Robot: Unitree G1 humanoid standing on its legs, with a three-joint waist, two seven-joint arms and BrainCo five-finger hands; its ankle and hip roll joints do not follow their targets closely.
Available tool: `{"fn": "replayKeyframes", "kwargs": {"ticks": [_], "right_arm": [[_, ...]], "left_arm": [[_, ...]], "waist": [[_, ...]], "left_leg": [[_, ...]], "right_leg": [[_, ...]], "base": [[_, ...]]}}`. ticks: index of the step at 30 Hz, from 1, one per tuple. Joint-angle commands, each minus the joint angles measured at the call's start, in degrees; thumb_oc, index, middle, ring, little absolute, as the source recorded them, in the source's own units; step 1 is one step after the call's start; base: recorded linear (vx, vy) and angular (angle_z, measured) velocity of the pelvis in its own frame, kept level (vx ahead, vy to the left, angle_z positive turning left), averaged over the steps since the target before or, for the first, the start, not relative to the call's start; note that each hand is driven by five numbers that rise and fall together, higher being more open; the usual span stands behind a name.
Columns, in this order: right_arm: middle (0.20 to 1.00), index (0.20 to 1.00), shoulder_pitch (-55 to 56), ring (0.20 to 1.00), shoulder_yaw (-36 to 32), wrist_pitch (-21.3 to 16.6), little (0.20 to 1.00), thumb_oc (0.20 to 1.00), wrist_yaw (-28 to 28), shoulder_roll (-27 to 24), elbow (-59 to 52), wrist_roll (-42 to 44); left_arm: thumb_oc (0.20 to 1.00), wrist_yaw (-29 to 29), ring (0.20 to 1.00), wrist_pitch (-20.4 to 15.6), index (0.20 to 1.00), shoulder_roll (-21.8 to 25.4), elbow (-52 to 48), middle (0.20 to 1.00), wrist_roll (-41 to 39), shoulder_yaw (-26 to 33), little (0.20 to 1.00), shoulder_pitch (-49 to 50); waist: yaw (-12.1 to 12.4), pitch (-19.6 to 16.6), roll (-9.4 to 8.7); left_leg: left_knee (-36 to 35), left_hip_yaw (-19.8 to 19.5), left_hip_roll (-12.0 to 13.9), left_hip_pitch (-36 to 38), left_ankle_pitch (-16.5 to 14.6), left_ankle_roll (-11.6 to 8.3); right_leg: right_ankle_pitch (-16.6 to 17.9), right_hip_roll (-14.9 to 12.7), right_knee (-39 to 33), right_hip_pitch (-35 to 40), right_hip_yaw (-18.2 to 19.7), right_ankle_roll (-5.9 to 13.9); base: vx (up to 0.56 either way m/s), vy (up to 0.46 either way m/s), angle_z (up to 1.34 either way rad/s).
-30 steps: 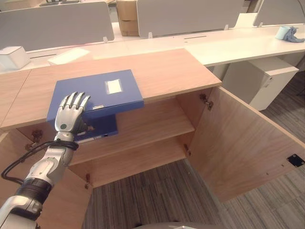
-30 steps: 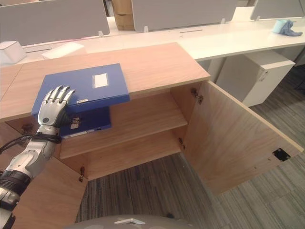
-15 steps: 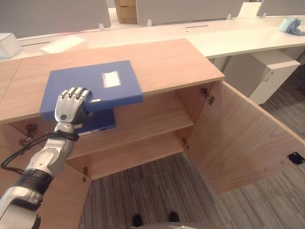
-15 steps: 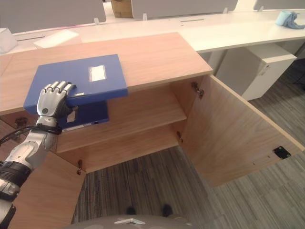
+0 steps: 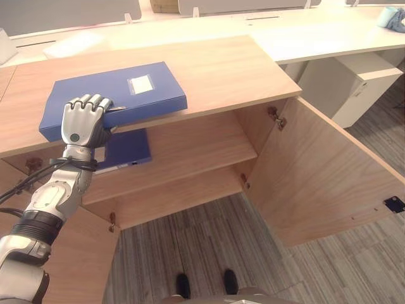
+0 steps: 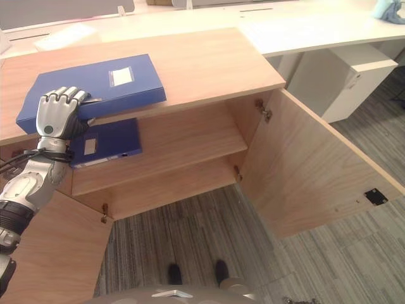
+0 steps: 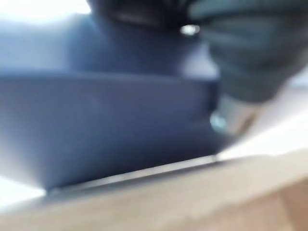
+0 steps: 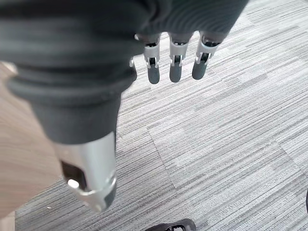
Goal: Put the empty folder in the office cabinet
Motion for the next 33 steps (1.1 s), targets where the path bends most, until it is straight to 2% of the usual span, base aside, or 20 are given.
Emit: {"fn": "replayKeyframes", "kwargs": {"ticks": [1, 3, 4, 6, 8, 9, 11, 12, 13, 15, 16, 17, 23, 26, 28, 29, 33], "right_arm": [[1.0, 1.0, -1.73, 1.0, -0.24, 0.27, 1.0, 1.0, -0.86, -2.18, 1.99, 2.09], [1.0, 1.0, -1.97, 1.0, -0.15, 0.47, 1.0, 1.0, -0.53, -2.12, 1.63, 2.13], [1.0, 1.0, -3.23, 1.0, 0.23, 0.63, 1.0, 1.0, -0.36, -2.26, 0.83, 2.47], [1.0, 1.0, -3.27, 1.0, 0.24, 0.66, 1.0, 1.0, -0.36, -2.33, 0.83, 2.48], [1.0, 1.0, -5.74, 1.0, 1.66, 0.37, 1.0, 1.0, -0.39, -2.49, -3.0, 3.44], [1.0, 1.0, -5.72, 1.0, 1.68, 0.42, 1.0, 1.0, -0.4, -2.55, -3.06, 3.45], [1.0, 1.0, -6.96, 1.0, 3.07, -0.05, 1.0, 1.0, -0.53, -2.68, -6.37, 4.19], [1.0, 1.0, -7.66, 1.0, 3.79, -0.63, 1.0, 1.0, -0.4, -2.96, -10.43, 5.04], [1.0, 1.0, -7.51, 1.0, 3.85, -0.53, 1.0, 1.0, -0.44, -3.04, -10.62, 5.05], [1.0, 1.0, -7.98, 1.0, 4.29, -1.16, 1.0, 1.0, -0.1, -3.37, -15.07, 6.49], [1.0, 1.0, -8.16, 1.0, 4.34, -1.5, 1.0, 1.0, 0.01, -3.84, -17.54, 7.44], [1.0, 1.0, -8.39, 1.0, 4.09, -1.84, 1.0, 1.0, 0.33, -4.69, -22.94, 9.42], [1.0, 1.0, -8.7, 1.0, 0.55, -3.15, 1.0, 1.0, 3.25, -9.62, -42.08, 19.86], [1.0, 1.0, -9.94, 1.0, -2.64, -5.03, 1.0, 1.0, 4.41, -14.86, -51.24, 24.6], [1.0, 1.0, -10.75, 1.0, -3.38, -5.64, 1.0, 1.0, 3.95, -16.36, -52.48, 25.76], [1.0, 1.0, -14.2, 1.0, -4.43, -6.77, 1.0, 1.0, 3.89, -21.22, -54.67, 27.74], [1.0, 1.0, -18.81, 1.0, -3.8, -8.29, 1.0, 1.0, 5.78, -26.44, -59.08, 34.75]], "left_arm": [[0.2, -0.34, 0.2, -2.23, 0.2, -2.75, -2.52, 0.2, -9.47, 4.28, 0.2, -1.77], [0.2, 0.19, 0.2, -3.26, 0.2, -3.82, -5.91, 0.2, -12.39, 6.31, 0.2, -2.01], [0.2, 1.06, 0.2, -4.88, 0.2, -6.07, -9.69, 0.2, -17.55, 8.27, 0.2, -3.08], [0.2, 0.94, 0.2, -4.81, 0.2, -6.08, -9.89, 0.2, -17.64, 8.45, 0.2, -2.94], [0.2, 1.11, 0.2, -8.4, 0.2, -11.31, -17.63, 0.2, -28.66, 11.67, 0.2, -3.93], [0.2, 0.97, 0.2, -8.33, 0.2, -11.33, -17.83, 0.2, -28.77, 11.84, 0.2, -3.77], [0.2, 1.4, 0.2, -11.21, 0.2, -14.15, -22.3, 0.2, -37.27, 13.02, 0.2, -3.82], [0.2, -0.64, 0.2, -13.91, 0.2, -16.15, -24.91, 0.2, -45.15, 13.38, 0.2, -3.39], [0.2, -0.86, 0.2, -13.88, 0.2, -16.15, -25.04, 0.2, -45.39, 13.58, 0.2, -3.18], [0.2, -3.93, 0.2, -16.08, 0.2, -18.31, -27.12, 0.2, -55.19, 13.67, 0.2, -2.31], [0.2, -5.97, 0.2, -16.79, 0.2, -19.29, -27.27, 0.2, -60.6, 13.65, 0.2, -1.45], [0.2, -10.35, 0.2, -17.11, 0.2, -21.29, -28.47, 0.2, -69.78, 13.35, 0.2, 0.86], [0.2, -20.05, 0.2, -13.66, 0.2, -22.24, -32.41, 0.2, -82.64, 12.94, 0.2, 13.71], [0.2, -23.32, 0.2, -11.91, 0.2, -21.68, -33.33, 0.2, -84.18, 13.17, 0.2, 21.02], [0.2, -23.91, 0.2, -11.34, 0.2, -21.44, -33.44, 0.2, -84.76, 13.02, 0.2, 21.97], [0.2, -24.85, 0.2, -10.41, 0.2, -20.23, -33.09, 0.2, -85.32, 11.93, 0.2, 23.32], [0.2, -26.66, 0.2, -9.14, 0.2, -18.05, -35.35, 0.2, -87.31, 11.13, 0.2, 25.71]], "waist": [[-0.61, -3.17, -0.19], [-0.42, -4.06, -0.12], [-0.3, -5.09, 0.04], [-0.31, -4.99, 0.1], [0.13, -6.71, 0.6], [0.12, -6.64, 0.66], [0.38, -7.43, 0.91], [0.52, -8.06, 1.05], [0.48, -8.0, 1.12], [0.6, -8.25, 1.31], [0.62, -8.39, 1.42], [0.66, -8.54, 1.66], [1.63, -7.99, 1.88], [2.56, -7.69, 1.64], [2.73, -7.63, 1.65], [3.41, -7.34, 1.25], [4.46, -6.71, 0.49]], "left_leg": [[-0.22, -0.88, 2.02, 2.81, -8.05, -3.14], [-0.22, -1.04, 1.83, 3.98, -8.22, -2.94], [-0.22, -1.23, 1.73, 4.96, -8.33, -2.78], [-0.22, -1.22, 1.74, 5.06, -8.37, -2.77], [-0.22, -1.08, 1.75, 7.1, -8.57, -2.58], [-0.22, -1.07, 1.76, 7.19, -8.6, -2.58], [-0.22, -1.02, 1.87, 8.0, -8.68, -2.52], [-0.22, -0.98, 1.84, 8.68, -8.75, -2.46], [-0.22, -0.98, 1.84, 8.82, -8.79, -2.46], [-0.22, -1.05, 1.89, 9.36, -8.76, -2.42], [-0.22, -1.16, 1.9, 9.63, -8.72, -2.42], [-0.22, -1.4, 1.91, 10.13, -8.71, -2.41], [-0.22, -1.81, 1.61, 11.03, -8.7, -2.21], [-0.22, -2.0, 1.58, 11.13, -8.68, -2.11], [-0.22, -2.13, 1.53, 11.12, -8.7, -2.07], [-0.22, -2.52, 1.43, 10.85, -8.52, -2.02], [-0.22, -2.72, 1.39, 10.08, -8.27, -2.05]], "right_leg": [[-1.51, -2.04, -0.1, 2.27, -1.56, 4.59], [-1.81, -2.01, -0.1, 3.55, -1.67, 4.34], [-1.98, -1.95, -0.1, 4.37, -1.64, 4.07], [-2.0, -1.94, -0.1, 4.46, -1.63, 4.07], [-2.5, -1.85, -0.04, 6.06, -1.76, 3.53], [-2.52, -1.84, -0.03, 6.14, -1.76, 3.53], [-2.76, -1.84, 0.03, 6.84, -1.85, 3.33], [-3.0, -1.92, 0.08, 7.46, -1.92, 3.16], [-3.03, -1.92, 0.08, 7.59, -1.91, 3.16], [-3.31, -1.94, 0.28, 8.15, -2.13, 2.98], [-3.47, -1.99, 0.38, 8.46, -2.2, 2.87], [-3.81, -2.04, 0.64, 9.03, -2.56, 2.68], [-4.16, -2.3, 0.92, 10.0, -3.16, 2.5], [-4.12, -2.55, 0.7, 10.28, -3.66, 2.57], [-4.11, -2.6, 0.66, 10.34, -3.78, 2.61], [-3.98, -2.7, 0.48, 10.31, -3.97, 2.76], [-3.77, -2.8, 0.37, 9.75, -4.39, 3.0]], "base": [[0.03, -0.001, 0.01], [0.0, 0.0, 0.0], [0.0, 0.0, 0.0], [0.0, 0.0, 0.0], [0.01, 0.0, -0.03], [-0.01, -0.003, -0.06], [0.01, -0.009, -0.06], [0.02, -0.006, -0.06], [0.0, 0.0, 0.0], [0.0, 0.0, 0.0], [0.0, 0.0, 0.0], [0.02, 0.006, 0.04], [0.0, 0.015, 0.08], [0.0, 0.013, 0.03], [-0.01, 0.017, 0.06], [-0.02, 0.013, 0.13], [-0.02, 0.01, 0.14]]}}
